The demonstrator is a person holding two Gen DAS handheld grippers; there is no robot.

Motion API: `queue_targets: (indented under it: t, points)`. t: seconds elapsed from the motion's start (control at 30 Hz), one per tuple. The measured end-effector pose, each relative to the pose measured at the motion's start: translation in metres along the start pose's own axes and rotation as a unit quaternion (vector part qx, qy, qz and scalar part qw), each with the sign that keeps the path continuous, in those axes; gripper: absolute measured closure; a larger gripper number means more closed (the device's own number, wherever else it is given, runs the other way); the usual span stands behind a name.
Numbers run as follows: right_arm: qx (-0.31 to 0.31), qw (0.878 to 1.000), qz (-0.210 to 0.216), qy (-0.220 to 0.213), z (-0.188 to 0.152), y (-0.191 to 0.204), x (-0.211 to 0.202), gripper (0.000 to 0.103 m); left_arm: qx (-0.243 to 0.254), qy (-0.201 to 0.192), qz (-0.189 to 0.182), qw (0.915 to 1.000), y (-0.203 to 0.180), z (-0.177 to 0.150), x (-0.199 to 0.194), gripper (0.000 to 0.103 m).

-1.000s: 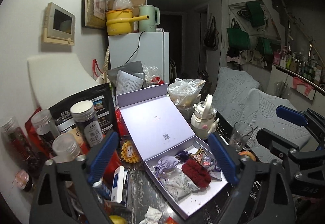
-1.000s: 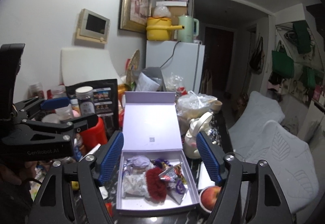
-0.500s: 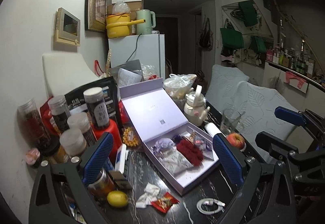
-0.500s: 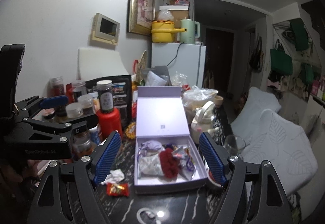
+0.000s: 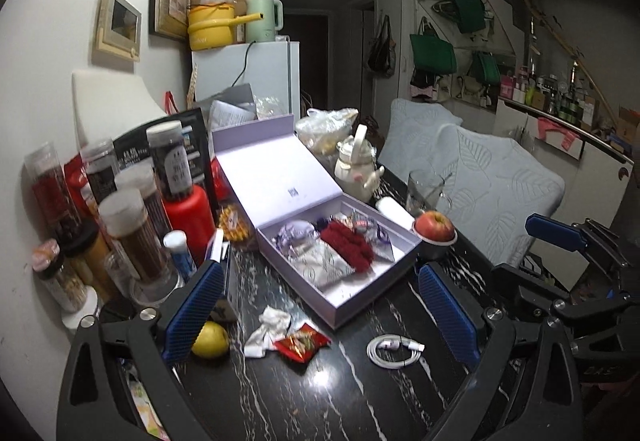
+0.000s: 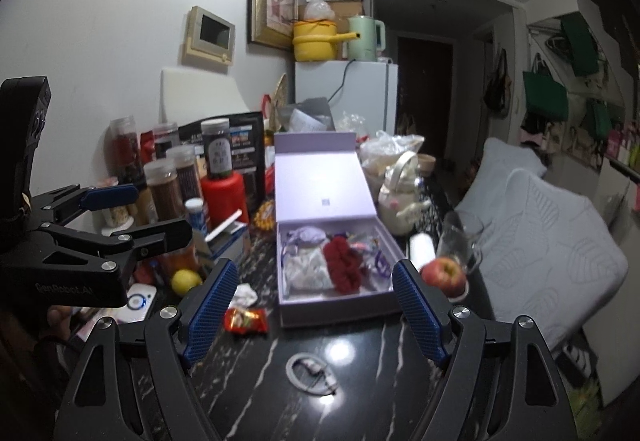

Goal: Organize soft objects
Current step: 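Withdraw both open grippers from the box back toward the table, then grasp the red-and-gold snack packet with the left gripper while the right grasps the white cable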

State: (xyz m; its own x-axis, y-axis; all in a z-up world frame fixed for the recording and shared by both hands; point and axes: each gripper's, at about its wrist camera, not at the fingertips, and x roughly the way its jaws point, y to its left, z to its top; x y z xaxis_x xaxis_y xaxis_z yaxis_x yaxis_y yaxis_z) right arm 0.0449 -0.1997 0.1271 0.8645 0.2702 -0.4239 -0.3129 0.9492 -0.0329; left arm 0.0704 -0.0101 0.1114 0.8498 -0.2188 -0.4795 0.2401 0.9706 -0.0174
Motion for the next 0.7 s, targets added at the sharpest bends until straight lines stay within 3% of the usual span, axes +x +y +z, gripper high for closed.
queue_targets:
  t: [0.7]
  points:
    - [0.040,0.997,0.016,0.064,-0.074,0.014,0.040,0.022,-0.014,0.084,-0.049,0.9951,0.020,-0.067,0.059,0.003]
